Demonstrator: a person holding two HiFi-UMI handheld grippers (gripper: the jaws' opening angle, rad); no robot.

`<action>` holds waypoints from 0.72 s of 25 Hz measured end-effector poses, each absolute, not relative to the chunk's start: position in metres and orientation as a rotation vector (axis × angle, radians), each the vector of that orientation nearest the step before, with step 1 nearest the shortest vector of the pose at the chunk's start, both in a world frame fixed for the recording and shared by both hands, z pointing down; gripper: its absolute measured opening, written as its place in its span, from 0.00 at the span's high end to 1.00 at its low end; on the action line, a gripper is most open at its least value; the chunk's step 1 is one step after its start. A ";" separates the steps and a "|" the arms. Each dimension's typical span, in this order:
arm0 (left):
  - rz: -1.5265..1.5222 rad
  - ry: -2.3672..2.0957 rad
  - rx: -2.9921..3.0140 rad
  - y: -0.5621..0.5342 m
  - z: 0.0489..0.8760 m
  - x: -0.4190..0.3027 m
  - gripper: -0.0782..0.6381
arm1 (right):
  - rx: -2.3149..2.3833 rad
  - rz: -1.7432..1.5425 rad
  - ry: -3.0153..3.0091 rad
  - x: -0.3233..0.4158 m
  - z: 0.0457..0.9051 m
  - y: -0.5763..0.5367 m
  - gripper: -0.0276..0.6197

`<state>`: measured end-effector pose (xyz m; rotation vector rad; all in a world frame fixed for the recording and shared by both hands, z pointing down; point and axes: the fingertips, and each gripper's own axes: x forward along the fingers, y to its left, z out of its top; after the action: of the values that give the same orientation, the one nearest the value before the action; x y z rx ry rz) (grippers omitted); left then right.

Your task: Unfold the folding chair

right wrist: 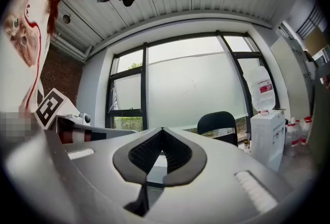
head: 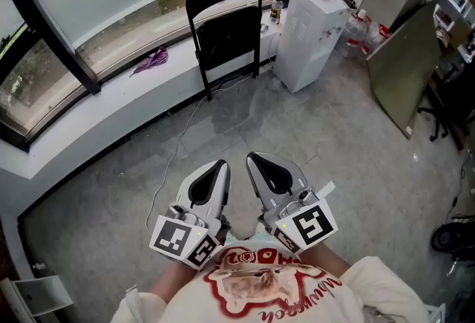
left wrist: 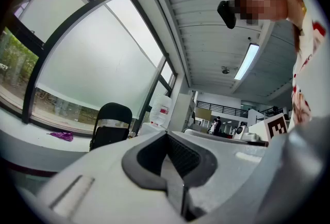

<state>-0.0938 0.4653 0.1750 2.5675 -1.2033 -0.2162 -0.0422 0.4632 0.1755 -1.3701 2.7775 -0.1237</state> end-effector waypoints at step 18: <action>-0.218 -1.212 2.567 0.467 0.175 -0.108 0.89 | -1.365 -0.115 2.751 -0.054 0.171 0.465 0.92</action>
<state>-0.1076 0.4671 0.1754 2.5666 -1.2120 -0.2184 -0.0542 0.4646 0.1713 -1.3654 2.7507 -0.1146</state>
